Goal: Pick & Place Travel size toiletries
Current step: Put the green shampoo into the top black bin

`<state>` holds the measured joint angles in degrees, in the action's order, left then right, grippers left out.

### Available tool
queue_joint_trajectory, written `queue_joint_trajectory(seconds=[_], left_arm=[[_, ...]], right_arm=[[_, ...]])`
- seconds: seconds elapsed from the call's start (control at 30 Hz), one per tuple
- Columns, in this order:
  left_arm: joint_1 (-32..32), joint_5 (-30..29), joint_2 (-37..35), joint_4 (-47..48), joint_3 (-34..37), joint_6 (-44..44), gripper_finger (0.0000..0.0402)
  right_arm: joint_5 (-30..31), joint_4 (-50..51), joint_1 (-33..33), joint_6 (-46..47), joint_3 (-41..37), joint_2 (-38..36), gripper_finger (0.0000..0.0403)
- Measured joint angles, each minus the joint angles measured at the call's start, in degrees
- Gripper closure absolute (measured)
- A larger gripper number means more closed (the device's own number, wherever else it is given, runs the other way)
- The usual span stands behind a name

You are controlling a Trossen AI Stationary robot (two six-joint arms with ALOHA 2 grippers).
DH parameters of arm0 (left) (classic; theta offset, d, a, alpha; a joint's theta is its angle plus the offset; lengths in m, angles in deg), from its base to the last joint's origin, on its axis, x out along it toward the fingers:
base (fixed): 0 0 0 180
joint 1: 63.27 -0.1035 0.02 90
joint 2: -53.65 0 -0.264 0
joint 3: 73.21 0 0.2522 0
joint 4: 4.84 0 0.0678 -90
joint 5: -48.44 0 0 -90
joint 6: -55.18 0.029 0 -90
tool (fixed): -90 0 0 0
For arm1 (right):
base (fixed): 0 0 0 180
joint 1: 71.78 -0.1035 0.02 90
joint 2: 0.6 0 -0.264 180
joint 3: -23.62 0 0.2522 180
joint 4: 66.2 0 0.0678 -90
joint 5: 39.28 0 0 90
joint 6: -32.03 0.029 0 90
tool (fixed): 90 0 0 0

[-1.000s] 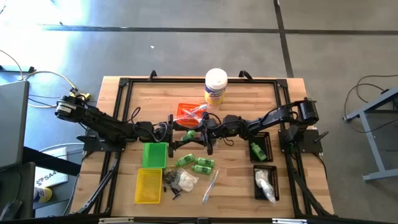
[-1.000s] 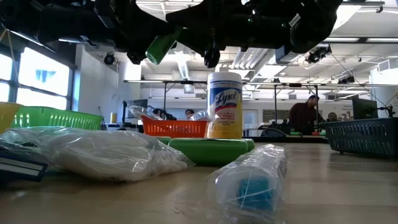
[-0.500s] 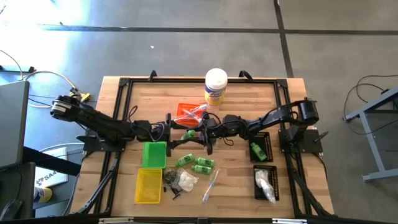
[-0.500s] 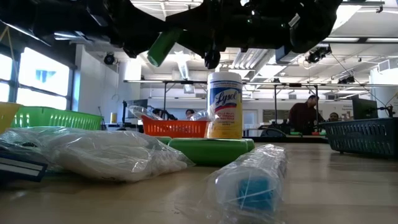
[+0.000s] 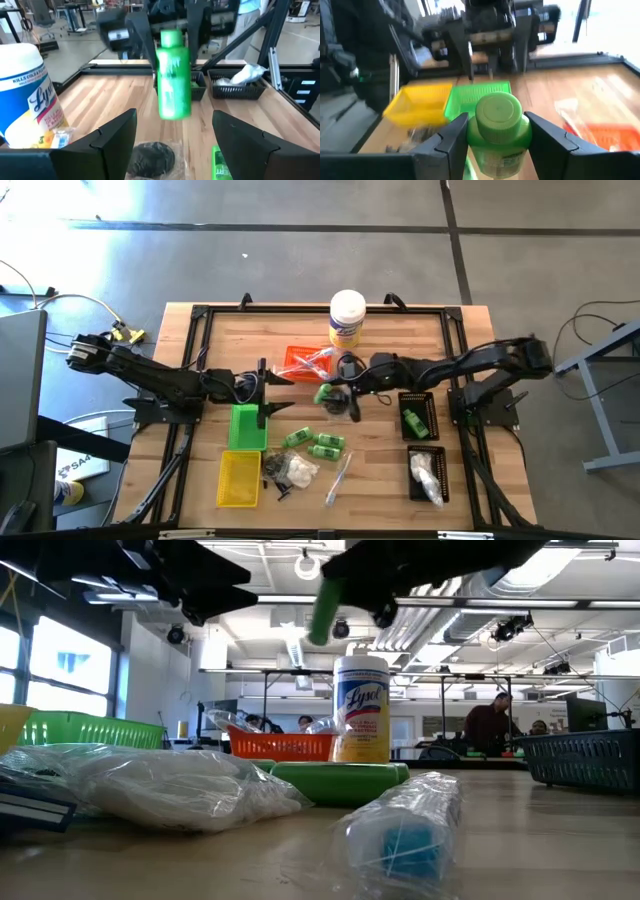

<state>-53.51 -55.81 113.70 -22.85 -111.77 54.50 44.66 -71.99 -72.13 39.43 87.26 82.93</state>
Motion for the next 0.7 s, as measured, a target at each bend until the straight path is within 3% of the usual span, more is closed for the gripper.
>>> queue_joint_trajectory(seconds=[0.47,0.7], left_arm=[[0.0,0.0,0.0,0.4,0.0,0.0,0.0148],[0.0,0.0,0.0,0.2,0.0,0.0,0.0148]], right_arm=[[0.9,39.7,0.4,11.0,0.0,-25.7,0.0242],[4.6,60.4,0.4,19.5,0.0,-32.0,0.0240]])
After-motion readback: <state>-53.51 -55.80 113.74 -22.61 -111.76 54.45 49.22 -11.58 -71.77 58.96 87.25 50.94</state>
